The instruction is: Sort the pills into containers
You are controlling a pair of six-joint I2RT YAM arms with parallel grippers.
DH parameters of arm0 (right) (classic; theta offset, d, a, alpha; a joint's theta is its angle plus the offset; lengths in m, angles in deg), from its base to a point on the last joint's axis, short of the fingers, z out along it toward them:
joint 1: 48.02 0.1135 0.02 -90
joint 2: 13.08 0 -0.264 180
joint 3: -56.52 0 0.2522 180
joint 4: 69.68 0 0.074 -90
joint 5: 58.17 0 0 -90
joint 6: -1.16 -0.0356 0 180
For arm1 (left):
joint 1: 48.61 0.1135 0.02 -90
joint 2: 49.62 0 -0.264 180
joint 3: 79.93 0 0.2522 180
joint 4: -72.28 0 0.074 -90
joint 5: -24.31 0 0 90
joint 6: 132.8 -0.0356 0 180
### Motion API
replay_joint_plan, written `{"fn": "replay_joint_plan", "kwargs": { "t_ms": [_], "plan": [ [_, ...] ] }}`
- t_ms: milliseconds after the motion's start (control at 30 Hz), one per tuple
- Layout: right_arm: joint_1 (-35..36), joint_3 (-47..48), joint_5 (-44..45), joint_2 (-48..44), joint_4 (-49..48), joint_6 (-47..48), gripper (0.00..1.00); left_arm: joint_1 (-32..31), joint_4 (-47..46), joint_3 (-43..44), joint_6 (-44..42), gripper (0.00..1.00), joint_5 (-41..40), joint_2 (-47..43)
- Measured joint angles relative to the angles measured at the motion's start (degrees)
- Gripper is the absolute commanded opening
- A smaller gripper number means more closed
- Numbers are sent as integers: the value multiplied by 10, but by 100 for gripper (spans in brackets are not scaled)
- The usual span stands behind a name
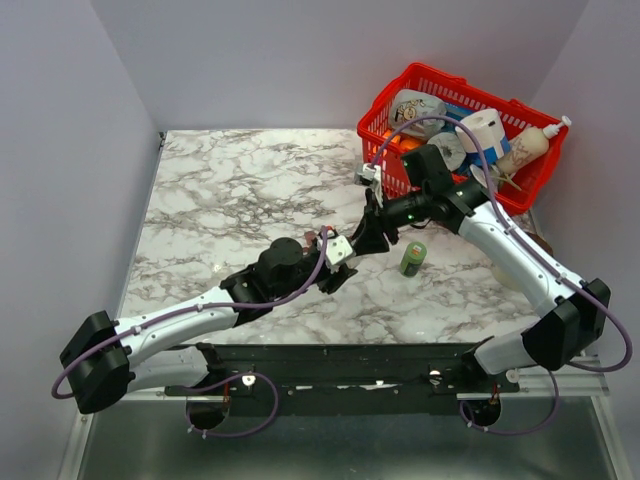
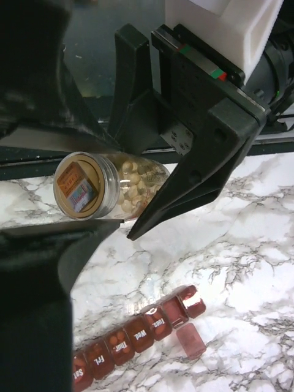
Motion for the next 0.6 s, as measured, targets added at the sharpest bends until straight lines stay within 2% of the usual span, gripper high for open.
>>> {"fn": "replay_joint_plan", "kwargs": {
  "t_ms": [67, 267, 400, 433, 467, 600],
  "plan": [
    [-1, 3, 0, 4, 7, 1, 43, 0, 3, 0, 3, 0, -2, 0],
    [-1, 32, -2, 22, 44, 26, 56, 0, 3, 0, 14, 0, -2, -4],
    [0, 45, -2, 26, 64, 44, 55, 1, 4, -2, 21, 0, -2, -8],
    [0, 48, -3, 27, 69, 48, 53, 1, 4, -3, 23, 0, -2, -11],
    [0, 52, -2, 28, 75, 52, 41, 1, 4, -3, 25, 0, -2, -14],
    [0, 72, -4, 38, 98, 71, 19, 3, 3, -7, 31, 0, -2, -23]
  ]
}}
